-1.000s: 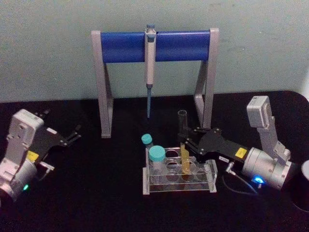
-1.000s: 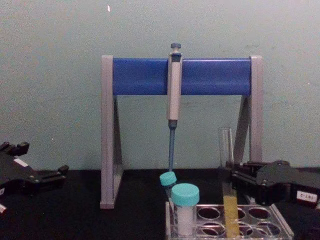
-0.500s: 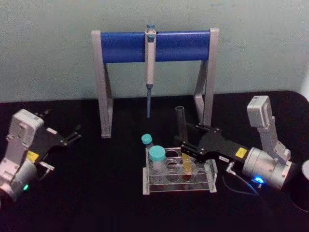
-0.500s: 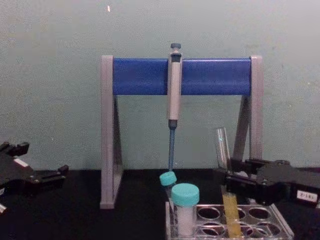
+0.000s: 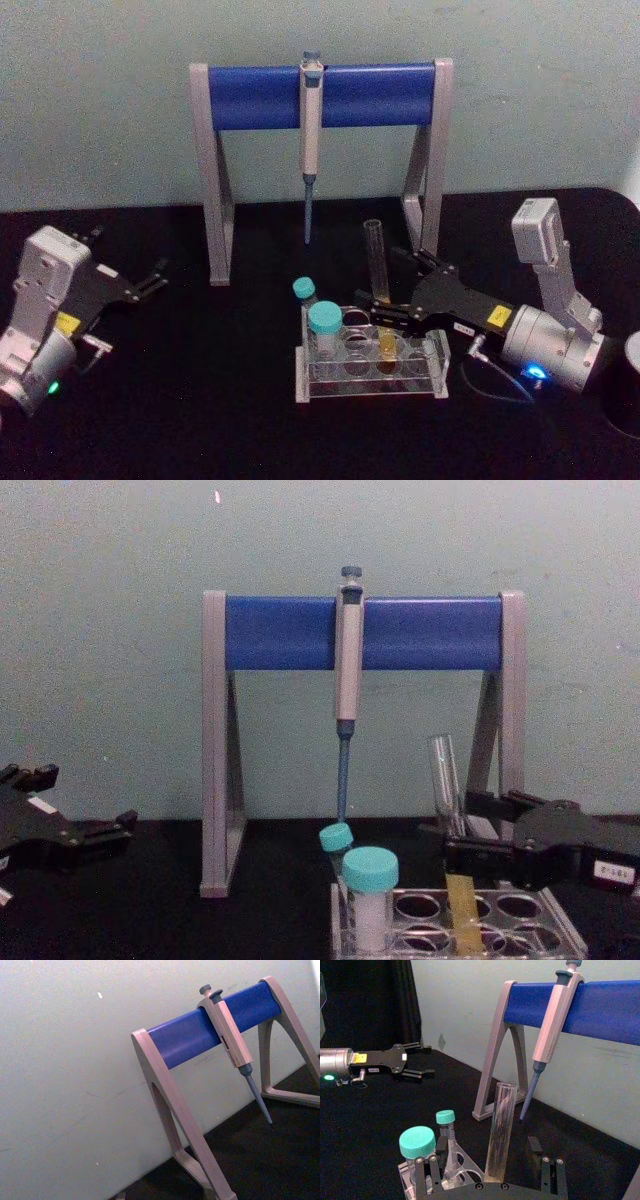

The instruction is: Pick up the test tube from the test tube rack, shake it, then place it back into the test tube rack.

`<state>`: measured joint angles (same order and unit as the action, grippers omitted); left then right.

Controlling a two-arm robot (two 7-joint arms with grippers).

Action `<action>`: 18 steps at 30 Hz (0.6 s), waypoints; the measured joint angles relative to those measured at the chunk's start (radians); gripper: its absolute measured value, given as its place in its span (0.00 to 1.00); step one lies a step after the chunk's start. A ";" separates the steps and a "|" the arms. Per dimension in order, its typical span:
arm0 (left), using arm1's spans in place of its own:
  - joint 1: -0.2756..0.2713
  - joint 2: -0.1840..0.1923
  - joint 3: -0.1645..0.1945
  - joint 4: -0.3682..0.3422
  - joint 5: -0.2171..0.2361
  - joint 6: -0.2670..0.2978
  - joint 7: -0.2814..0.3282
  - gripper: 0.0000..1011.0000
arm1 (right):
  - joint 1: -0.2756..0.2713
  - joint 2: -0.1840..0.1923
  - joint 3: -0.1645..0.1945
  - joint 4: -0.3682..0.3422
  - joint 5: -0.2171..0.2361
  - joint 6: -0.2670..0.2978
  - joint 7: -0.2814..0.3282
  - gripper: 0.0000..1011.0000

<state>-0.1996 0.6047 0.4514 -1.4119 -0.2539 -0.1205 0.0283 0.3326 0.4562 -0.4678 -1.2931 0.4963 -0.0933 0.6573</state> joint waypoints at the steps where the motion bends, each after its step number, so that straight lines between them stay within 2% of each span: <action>1: 0.000 0.000 0.000 0.000 0.000 0.000 0.000 0.99 | 0.000 0.000 0.000 0.000 0.000 0.000 0.000 0.99; 13: 0.000 0.000 0.000 0.000 0.000 0.000 0.000 0.99 | 0.000 0.000 0.000 0.000 0.000 0.000 0.000 0.99; 18: 0.000 0.000 0.000 0.000 0.000 0.000 0.000 0.99 | -0.017 -0.004 0.017 -0.025 0.004 -0.005 -0.033 0.99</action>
<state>-0.1995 0.6047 0.4514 -1.4120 -0.2539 -0.1205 0.0283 0.3157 0.4525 -0.4506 -1.3185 0.5004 -0.0986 0.6246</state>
